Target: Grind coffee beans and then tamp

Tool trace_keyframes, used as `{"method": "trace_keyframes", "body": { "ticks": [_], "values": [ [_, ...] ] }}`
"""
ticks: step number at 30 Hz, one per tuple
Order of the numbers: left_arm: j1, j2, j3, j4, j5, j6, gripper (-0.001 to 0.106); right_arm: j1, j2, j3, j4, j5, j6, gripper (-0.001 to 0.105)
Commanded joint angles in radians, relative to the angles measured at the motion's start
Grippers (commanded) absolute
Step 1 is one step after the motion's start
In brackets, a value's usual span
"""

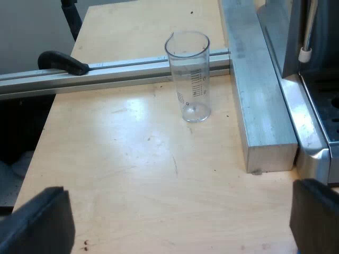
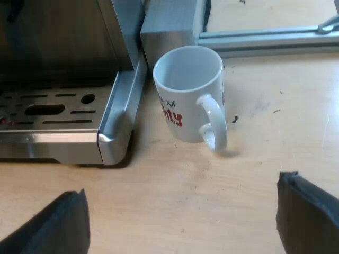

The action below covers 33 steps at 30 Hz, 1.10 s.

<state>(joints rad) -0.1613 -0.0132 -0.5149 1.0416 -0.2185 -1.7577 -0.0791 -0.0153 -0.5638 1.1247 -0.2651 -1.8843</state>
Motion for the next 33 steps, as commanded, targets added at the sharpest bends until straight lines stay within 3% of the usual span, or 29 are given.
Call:
{"method": "trace_keyframes", "body": {
  "ticks": [1,11,16,27,33],
  "values": [
    [0.002,-0.138,-0.003,-0.016,-0.018,-0.011,0.084,-0.002,-0.038,0.006,-0.023,-0.008,-0.002,0.072],
    [0.002,-0.138,-0.003,-0.016,-0.015,-0.011,0.084,-0.002,-0.038,0.006,-0.023,-0.002,-0.002,0.072],
    [0.006,-0.138,-0.003,-0.016,0.03,-0.026,0.084,-0.002,-0.038,0.006,-0.023,-0.002,0.0,0.072],
    [0.157,-0.138,-0.003,-0.016,0.036,-0.026,0.084,0.056,-0.038,0.006,-0.023,-0.002,-0.001,0.072],
    [0.161,-0.138,-0.003,-0.016,0.036,-0.026,0.084,0.056,-0.038,0.006,-0.023,-0.002,-0.001,0.072]
  ]
}}
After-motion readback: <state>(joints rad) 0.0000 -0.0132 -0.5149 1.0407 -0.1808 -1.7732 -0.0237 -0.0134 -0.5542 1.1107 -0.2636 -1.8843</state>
